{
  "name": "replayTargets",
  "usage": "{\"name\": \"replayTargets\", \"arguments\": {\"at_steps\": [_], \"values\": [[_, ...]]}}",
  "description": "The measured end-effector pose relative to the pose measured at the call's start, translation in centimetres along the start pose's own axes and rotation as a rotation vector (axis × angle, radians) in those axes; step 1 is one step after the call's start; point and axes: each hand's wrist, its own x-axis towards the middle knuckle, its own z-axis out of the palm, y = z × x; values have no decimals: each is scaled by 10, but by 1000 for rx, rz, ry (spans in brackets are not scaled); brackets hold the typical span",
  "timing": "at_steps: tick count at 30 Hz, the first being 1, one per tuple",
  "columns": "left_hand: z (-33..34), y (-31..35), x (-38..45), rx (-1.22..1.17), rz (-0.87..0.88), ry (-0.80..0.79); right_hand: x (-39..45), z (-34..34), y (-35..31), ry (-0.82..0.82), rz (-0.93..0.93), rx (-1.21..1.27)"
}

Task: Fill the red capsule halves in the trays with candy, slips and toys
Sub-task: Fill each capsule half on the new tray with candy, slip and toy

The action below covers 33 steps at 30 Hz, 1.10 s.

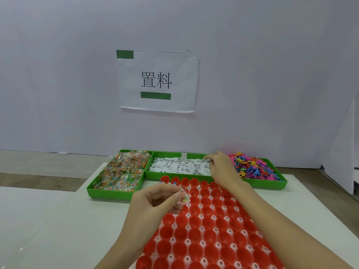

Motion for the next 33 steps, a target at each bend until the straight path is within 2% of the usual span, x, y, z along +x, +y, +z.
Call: {"name": "replayTargets", "arguments": {"at_steps": [5, 10, 12, 19, 22, 25, 27, 29, 33], "values": [[2, -2, 1, 54, 30, -11, -6, -27, 43, 84, 97, -125], [4, -6, 1, 25, 13, 15, -12, -43, 71, -119, 20, -222], [4, -7, 1, 19, 9, 14, -11, -42, 72, -141, -10, -255], [4, -4, 1, 16, 3, 20, -8, -36, 72, -44, -67, -383], [4, -3, 1, 17, 6, 17, -10, -39, 72, 113, -14, -214], [4, 0, 0, 30, 29, -1, -18, -50, 55, 251, 134, 195], [3, 1, 0, 48, 33, -2, -31, -59, 37, 209, 200, 516], [3, 2, -2, 42, 26, -4, -53, -70, 17, 141, 182, 732], [7, 5, -4, 22, 45, -44, -107, -86, -15, 74, 93, 796]]}}
